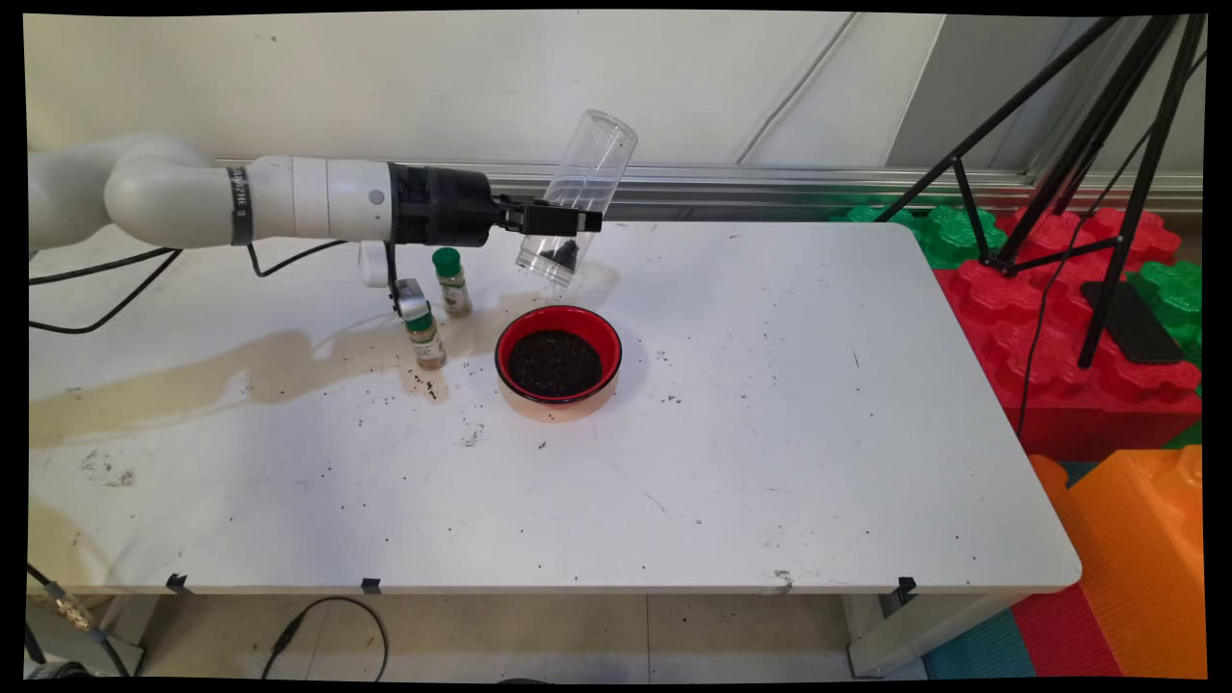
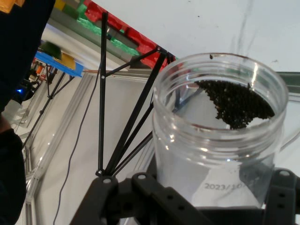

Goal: Pour the black seasoning powder in the red bowl

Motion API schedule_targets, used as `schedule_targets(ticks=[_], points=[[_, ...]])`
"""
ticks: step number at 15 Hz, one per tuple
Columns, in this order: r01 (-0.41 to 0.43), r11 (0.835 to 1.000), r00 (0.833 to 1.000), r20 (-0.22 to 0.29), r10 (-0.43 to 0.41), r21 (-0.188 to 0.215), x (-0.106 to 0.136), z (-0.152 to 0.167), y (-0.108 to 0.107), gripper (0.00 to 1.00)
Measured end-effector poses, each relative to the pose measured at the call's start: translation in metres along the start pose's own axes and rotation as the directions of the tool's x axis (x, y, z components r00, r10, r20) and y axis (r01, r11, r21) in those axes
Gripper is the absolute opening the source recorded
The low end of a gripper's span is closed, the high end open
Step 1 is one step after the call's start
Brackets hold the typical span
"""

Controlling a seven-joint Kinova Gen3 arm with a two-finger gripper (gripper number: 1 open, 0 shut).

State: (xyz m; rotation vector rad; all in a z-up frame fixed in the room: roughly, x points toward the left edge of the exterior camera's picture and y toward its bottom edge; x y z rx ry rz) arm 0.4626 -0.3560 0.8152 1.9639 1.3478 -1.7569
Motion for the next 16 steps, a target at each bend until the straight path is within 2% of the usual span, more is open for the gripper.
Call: schedule_targets(ticks=[16], points=[[-0.019,1.0,1.0,0.013,0.019,0.016,0.0008,-0.0026,-0.005,0.0]])
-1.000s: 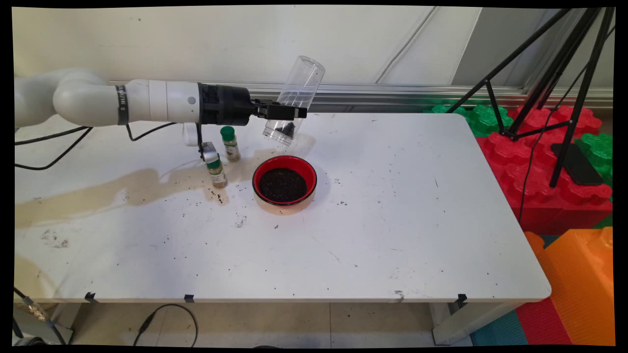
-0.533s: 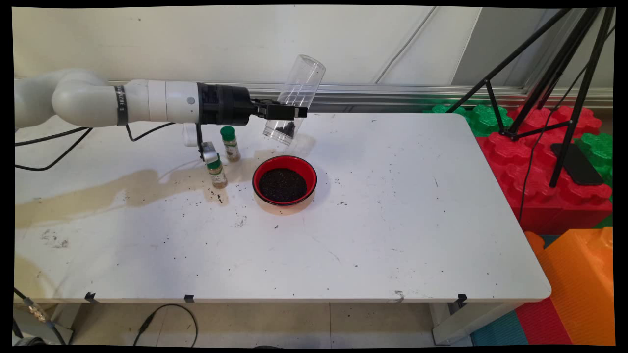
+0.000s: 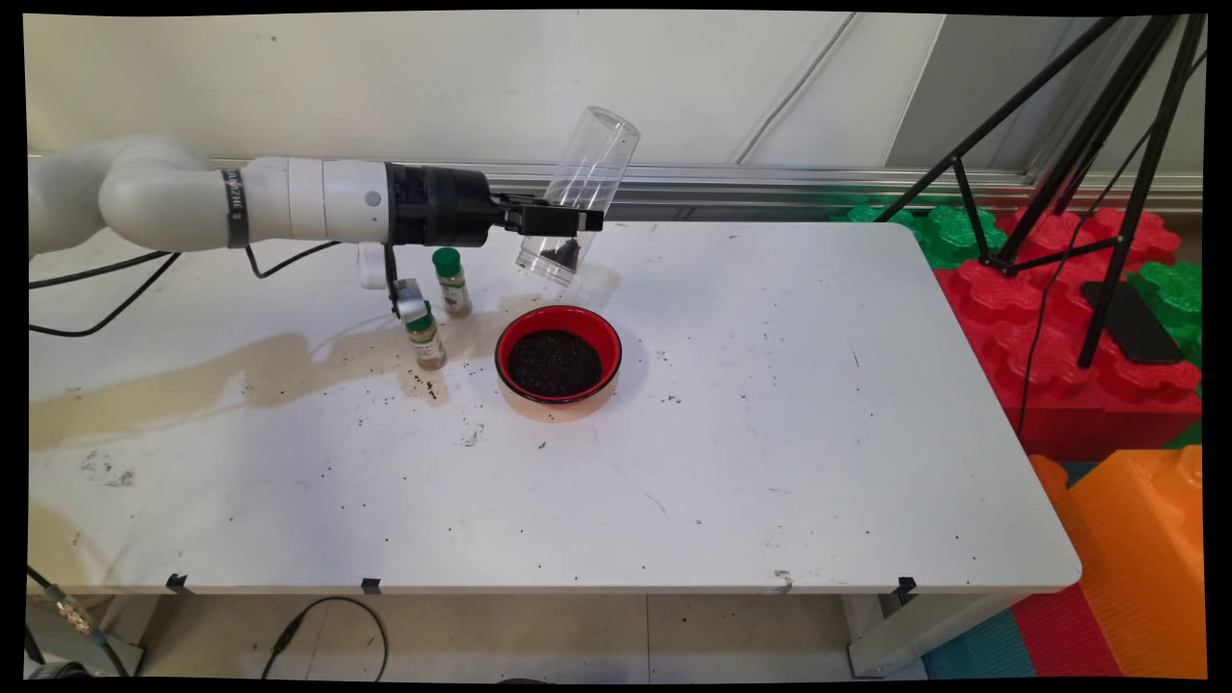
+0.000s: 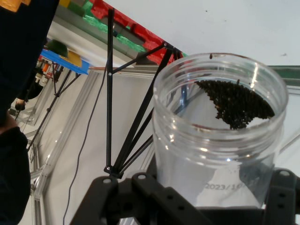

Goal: Pour the black seasoning powder in the red bowl

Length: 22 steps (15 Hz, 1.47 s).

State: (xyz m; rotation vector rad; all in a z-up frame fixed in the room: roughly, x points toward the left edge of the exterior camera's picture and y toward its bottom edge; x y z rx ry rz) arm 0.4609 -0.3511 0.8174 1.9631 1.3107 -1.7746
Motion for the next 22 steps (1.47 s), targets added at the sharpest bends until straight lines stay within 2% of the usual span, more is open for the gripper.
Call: schedule_targets(ticks=[7,10,13,16,22], points=[[0.026,1.0,1.0,0.002,-0.026,0.002,0.0009,-0.0013,-0.0014,0.0],[0.063,0.998,0.998,0.001,-0.063,0.0,0.0021,-0.0022,-0.0019,0.0],[0.138,0.99,0.99,0.005,-0.138,-0.002,0.0018,-0.003,-0.0027,0.0],[0.233,0.973,0.973,0.01,-0.233,-0.011,0.0023,-0.0039,-0.0018,0.0],[0.393,0.919,0.92,0.017,-0.392,-0.025,0.0033,-0.005,0.0003,0.0]])
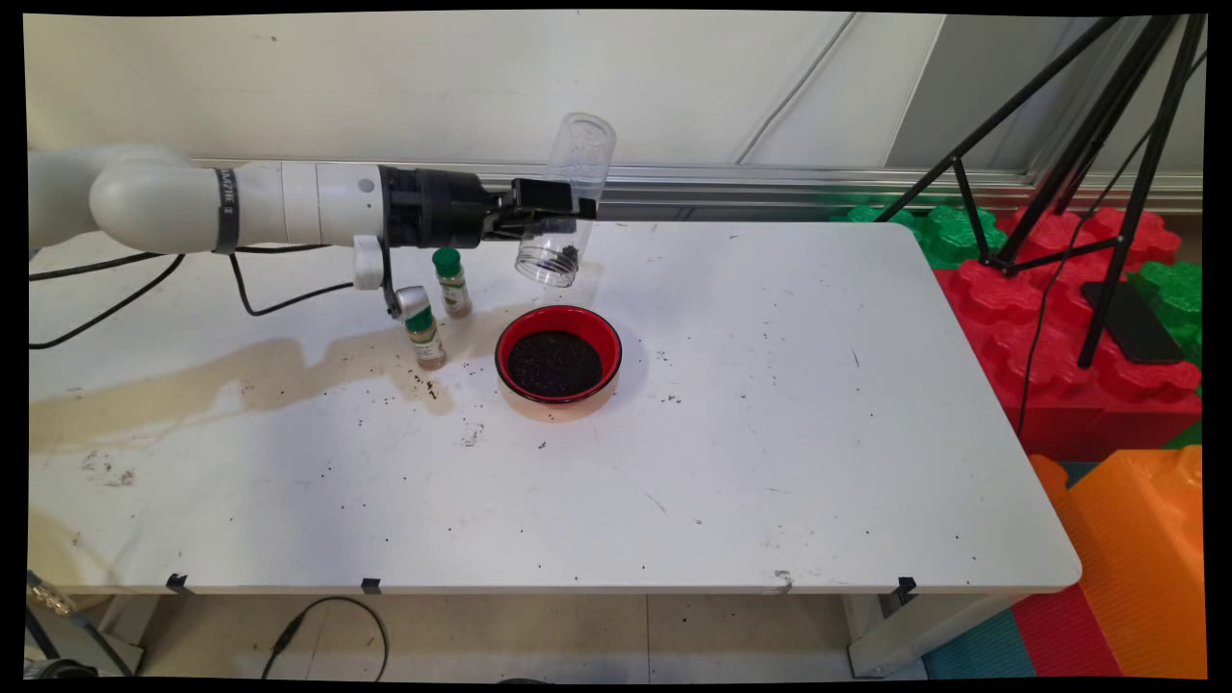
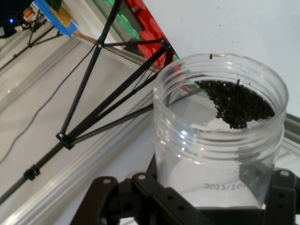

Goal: Pour the black seasoning powder in the red bowl

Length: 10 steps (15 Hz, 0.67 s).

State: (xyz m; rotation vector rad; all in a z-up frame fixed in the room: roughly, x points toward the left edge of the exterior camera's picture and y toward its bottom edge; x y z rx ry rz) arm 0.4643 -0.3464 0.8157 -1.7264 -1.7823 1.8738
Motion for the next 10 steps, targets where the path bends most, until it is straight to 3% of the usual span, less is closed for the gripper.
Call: schedule_targets(ticks=[5,10], points=[[0.12,0.993,0.993,0.002,-0.12,-0.006,-0.0014,-0.0012,0.0006,0.0],[0.234,0.972,0.972,0.004,-0.234,-0.007,-0.0032,-0.0042,-0.0006,0.0]])
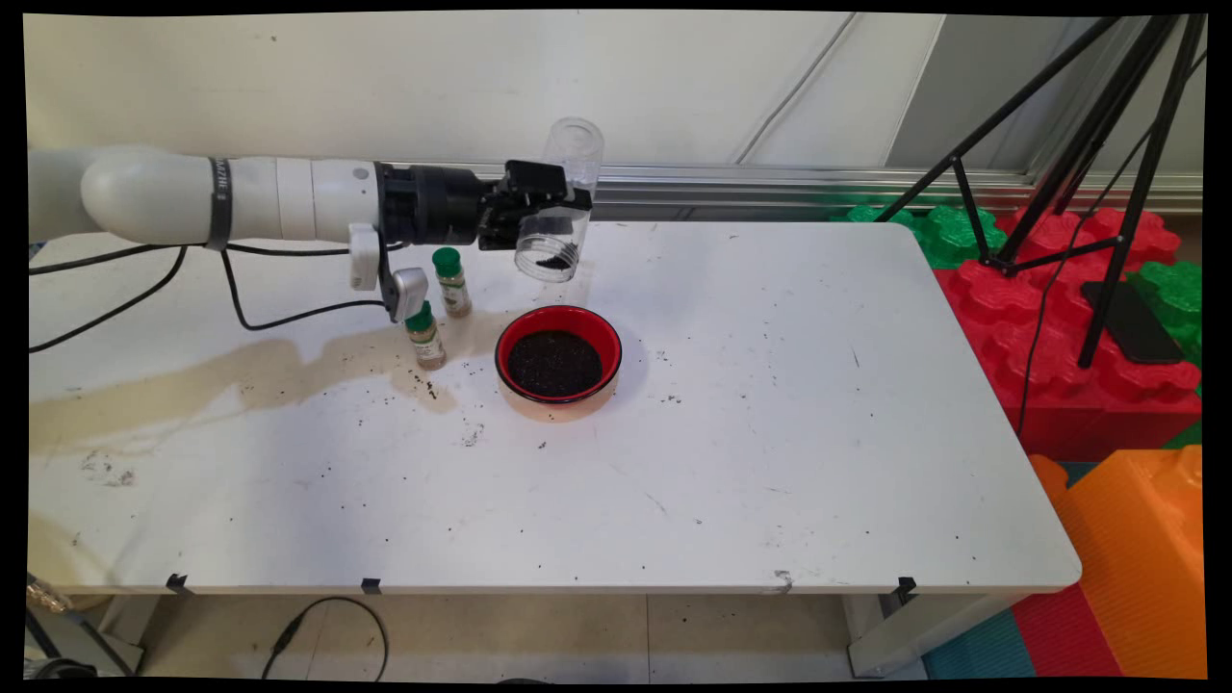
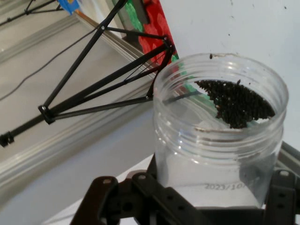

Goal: Pour the black seasoning powder in the red bowl

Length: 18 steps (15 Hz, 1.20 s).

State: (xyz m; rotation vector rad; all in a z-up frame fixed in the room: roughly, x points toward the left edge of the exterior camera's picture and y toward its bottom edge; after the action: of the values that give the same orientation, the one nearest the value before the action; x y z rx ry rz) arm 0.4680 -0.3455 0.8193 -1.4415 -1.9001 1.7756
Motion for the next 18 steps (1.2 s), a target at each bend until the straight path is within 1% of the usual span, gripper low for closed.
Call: schedule_targets(ticks=[3,6,8,10,13,14,16,18], points=[[0.054,0.999,0.999,0.003,-0.054,0.0,-0.001,-0.002,-0.001,0.0],[0.12,0.993,0.993,0.001,-0.12,0.002,-0.002,-0.004,-0.002,0.0],[0.169,0.986,0.986,-0.003,-0.169,0.003,-0.003,-0.005,-0.003,0.0],[0.222,0.975,0.975,-0.006,-0.222,-0.001,-0.003,-0.007,-0.004,0.0],[0.317,0.948,0.948,-0.012,-0.317,-0.008,-0.003,-0.01,-0.004,0.0],[0.349,0.937,0.937,-0.014,-0.349,-0.01,-0.003,-0.011,-0.005,0.0],[0.407,0.913,0.913,-0.021,-0.407,-0.013,-0.003,-0.014,-0.006,0.0],[0.47,0.882,0.882,-0.03,-0.471,-0.018,-0.002,-0.016,-0.007,0.0]])
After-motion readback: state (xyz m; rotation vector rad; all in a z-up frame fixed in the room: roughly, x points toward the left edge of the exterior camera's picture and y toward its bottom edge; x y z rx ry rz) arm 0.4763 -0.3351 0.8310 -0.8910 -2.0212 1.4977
